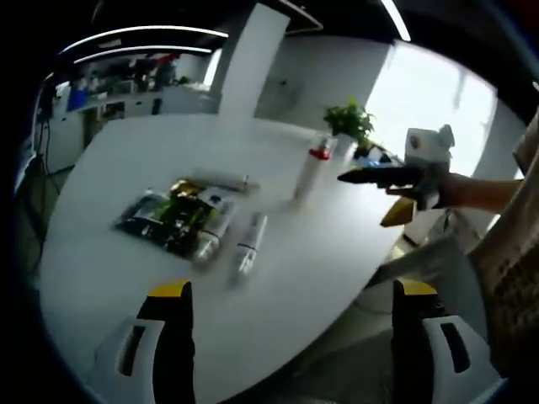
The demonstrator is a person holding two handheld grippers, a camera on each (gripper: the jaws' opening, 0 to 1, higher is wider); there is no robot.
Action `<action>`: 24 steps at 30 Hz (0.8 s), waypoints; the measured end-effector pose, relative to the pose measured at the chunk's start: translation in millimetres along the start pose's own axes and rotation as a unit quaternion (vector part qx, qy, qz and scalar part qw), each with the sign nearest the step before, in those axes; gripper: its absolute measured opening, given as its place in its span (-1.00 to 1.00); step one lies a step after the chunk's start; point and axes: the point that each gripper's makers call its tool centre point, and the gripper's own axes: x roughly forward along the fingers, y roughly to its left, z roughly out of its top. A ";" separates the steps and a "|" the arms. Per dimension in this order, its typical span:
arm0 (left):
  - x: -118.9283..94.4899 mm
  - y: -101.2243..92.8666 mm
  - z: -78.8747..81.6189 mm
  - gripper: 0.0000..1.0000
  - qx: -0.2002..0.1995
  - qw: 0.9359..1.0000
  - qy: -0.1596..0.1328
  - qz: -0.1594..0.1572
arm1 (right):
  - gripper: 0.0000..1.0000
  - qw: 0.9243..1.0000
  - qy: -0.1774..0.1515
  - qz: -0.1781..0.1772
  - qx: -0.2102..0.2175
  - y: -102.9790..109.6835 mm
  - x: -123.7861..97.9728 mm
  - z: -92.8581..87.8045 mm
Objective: Arrange the skincare products in the storage area until every visible bottle or jar stands upright without overlapping.
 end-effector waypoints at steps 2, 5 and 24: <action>0.3 0.9 0.7 0.92 -0.010 1.000 -0.003 -0.003 | 0.91 1.000 -0.004 0.005 -0.001 -0.8 5.7 8.3; 0.9 1.3 0.9 0.92 -0.014 1.000 -0.003 -0.003 | 0.92 1.000 -0.003 0.008 -0.010 -3.5 16.8 18.3; -0.2 2.0 4.9 0.92 -0.044 0.999 -0.017 -0.012 | 0.92 0.995 0.062 0.033 -0.077 -27.0 82.1 56.1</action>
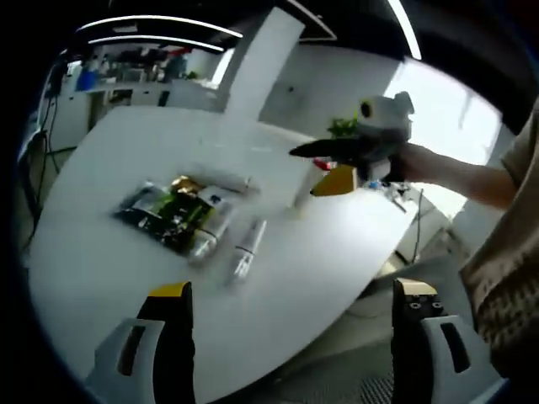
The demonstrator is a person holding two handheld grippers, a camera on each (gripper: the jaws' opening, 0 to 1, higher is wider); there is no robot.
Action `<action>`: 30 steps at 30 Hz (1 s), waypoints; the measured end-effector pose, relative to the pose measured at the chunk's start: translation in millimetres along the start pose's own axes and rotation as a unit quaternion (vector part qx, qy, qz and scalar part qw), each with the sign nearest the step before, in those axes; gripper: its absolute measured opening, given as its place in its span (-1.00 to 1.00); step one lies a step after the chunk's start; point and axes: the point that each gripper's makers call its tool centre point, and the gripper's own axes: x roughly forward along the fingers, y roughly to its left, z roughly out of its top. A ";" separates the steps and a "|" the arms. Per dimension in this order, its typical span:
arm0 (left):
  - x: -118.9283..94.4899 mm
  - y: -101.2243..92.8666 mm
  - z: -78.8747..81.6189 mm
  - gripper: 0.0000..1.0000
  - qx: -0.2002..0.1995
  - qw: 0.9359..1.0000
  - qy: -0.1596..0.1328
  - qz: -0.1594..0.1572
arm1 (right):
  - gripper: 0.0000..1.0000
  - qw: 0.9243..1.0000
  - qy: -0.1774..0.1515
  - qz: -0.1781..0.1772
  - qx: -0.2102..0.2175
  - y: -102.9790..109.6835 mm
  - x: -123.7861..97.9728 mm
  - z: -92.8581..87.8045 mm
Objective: Arrange the skincare products in the storage area until every visible bottle or jar stands upright without overlapping.
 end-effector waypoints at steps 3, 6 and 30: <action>-0.1 2.0 -0.6 0.92 -0.005 1.000 0.000 0.000 | 0.87 1.000 0.004 0.004 0.000 -5.6 11.5 5.2; -1.0 1.1 1.5 0.92 -0.009 1.000 -0.004 -0.001 | 0.84 1.000 0.019 0.009 0.003 -8.9 20.9 4.7; 2.4 -0.8 -3.7 0.93 -0.003 1.000 0.006 -0.008 | 0.59 0.993 0.109 -0.028 0.023 -83.7 91.7 1.2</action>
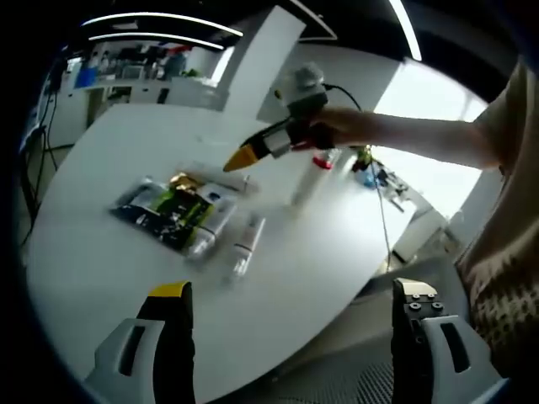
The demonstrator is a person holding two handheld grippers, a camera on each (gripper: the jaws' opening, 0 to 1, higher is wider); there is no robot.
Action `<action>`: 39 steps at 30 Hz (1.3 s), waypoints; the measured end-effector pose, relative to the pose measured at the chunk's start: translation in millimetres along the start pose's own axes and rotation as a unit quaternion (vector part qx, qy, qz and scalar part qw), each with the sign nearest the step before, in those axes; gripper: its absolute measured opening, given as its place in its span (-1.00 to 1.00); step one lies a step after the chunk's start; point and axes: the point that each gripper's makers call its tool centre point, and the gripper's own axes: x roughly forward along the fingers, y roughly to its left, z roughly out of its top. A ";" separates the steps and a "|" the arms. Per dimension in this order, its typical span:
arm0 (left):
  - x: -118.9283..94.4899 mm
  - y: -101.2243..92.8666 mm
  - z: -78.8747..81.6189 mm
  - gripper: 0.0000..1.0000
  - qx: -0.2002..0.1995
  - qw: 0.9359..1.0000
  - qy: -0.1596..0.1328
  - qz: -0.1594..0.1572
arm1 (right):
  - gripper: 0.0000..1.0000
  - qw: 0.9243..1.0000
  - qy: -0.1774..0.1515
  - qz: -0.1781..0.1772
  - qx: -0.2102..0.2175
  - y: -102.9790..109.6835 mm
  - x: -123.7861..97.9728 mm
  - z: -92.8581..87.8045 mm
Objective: Arrange the skincare products in the storage area until every visible bottle or jar stands upright without overlapping.
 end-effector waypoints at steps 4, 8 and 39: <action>1.1 0.2 -2.9 0.93 0.002 1.000 0.008 0.001 | 0.55 1.000 0.017 -0.006 0.002 -9.6 14.5 -5.5; 1.9 -0.6 -5.0 0.93 -0.002 1.000 0.012 -0.004 | 0.50 1.000 0.029 -0.006 0.009 -17.3 28.2 -10.4; 4.8 5.2 -13.1 0.91 -0.013 0.999 0.032 -0.003 | -0.07 0.995 0.093 -0.031 -0.023 -52.5 64.3 -26.0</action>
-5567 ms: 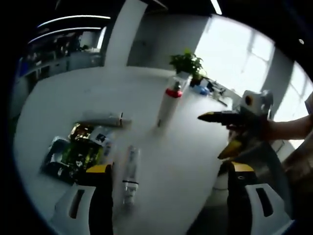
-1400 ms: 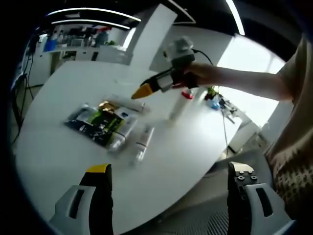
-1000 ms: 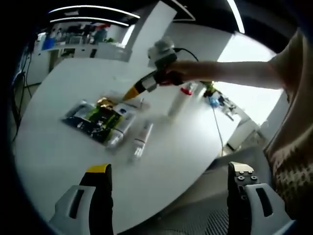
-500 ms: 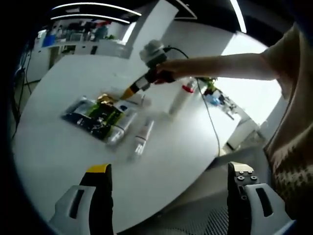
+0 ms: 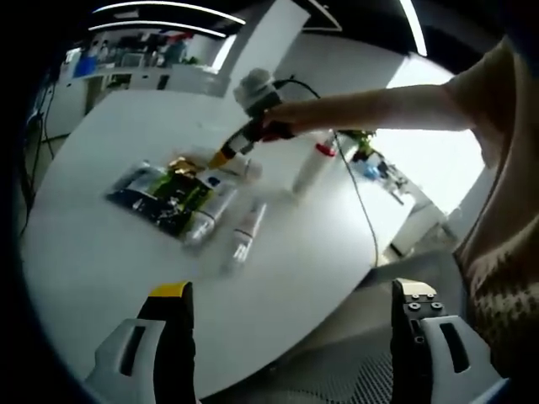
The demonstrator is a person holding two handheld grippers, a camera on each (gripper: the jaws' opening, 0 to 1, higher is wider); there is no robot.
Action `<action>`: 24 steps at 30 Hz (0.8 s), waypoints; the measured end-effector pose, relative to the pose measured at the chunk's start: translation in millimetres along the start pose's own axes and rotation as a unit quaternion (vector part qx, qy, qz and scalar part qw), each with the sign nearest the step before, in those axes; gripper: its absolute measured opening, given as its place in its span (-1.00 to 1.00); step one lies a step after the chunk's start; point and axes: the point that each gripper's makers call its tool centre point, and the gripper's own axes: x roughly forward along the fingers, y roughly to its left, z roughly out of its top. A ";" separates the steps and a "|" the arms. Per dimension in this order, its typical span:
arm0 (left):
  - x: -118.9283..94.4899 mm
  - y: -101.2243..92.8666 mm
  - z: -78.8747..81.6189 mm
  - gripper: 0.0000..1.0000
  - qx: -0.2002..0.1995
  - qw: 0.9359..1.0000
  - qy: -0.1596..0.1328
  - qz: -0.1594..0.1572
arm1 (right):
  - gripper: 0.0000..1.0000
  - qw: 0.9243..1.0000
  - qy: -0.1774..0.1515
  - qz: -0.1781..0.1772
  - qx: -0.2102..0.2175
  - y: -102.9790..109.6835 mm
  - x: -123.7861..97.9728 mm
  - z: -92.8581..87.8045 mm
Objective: Arrange the skincare products in the storage area until every visible bottle or jar stands upright without overlapping.
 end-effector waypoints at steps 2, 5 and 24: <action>0.3 0.6 -0.5 0.91 0.001 1.000 0.001 0.000 | -0.09 1.000 0.001 0.000 -0.004 -0.2 0.5 -0.6; 0.1 1.0 -0.5 0.91 0.000 1.000 0.002 0.001 | -0.14 1.000 -0.004 0.005 0.004 -0.1 1.9 1.1; -4.5 12.6 0.1 0.90 0.010 1.000 0.011 0.017 | -0.40 1.000 -0.029 -0.001 -0.004 0.3 4.1 5.6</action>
